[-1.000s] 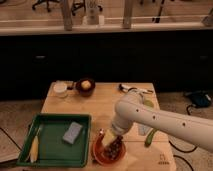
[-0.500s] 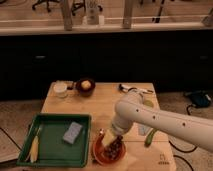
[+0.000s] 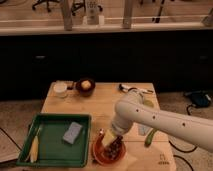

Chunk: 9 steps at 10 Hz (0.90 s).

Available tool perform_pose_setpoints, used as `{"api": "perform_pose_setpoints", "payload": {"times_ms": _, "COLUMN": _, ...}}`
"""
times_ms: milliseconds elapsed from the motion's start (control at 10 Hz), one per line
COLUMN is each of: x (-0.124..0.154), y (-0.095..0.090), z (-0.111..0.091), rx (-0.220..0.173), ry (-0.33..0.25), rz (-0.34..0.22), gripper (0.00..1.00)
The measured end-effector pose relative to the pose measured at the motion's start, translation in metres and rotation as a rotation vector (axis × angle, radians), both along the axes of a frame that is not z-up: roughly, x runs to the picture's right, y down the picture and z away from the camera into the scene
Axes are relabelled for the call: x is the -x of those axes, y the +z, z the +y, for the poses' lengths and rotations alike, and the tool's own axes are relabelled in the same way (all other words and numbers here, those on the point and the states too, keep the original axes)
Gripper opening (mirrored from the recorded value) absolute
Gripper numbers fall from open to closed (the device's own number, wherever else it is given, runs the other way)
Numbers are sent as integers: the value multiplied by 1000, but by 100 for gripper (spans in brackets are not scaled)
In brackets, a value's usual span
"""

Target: Place grapes in red bowl

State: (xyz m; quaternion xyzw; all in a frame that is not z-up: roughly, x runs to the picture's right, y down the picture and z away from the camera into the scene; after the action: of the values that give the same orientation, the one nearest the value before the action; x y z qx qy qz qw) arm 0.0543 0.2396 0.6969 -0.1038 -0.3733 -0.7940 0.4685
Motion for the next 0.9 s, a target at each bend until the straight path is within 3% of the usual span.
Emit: {"api": "perform_pose_setpoints", "payload": {"times_ms": 900, "x": 0, "y": 0, "z": 0, "rx": 0, "ry": 0, "rz": 0, "gripper": 80}}
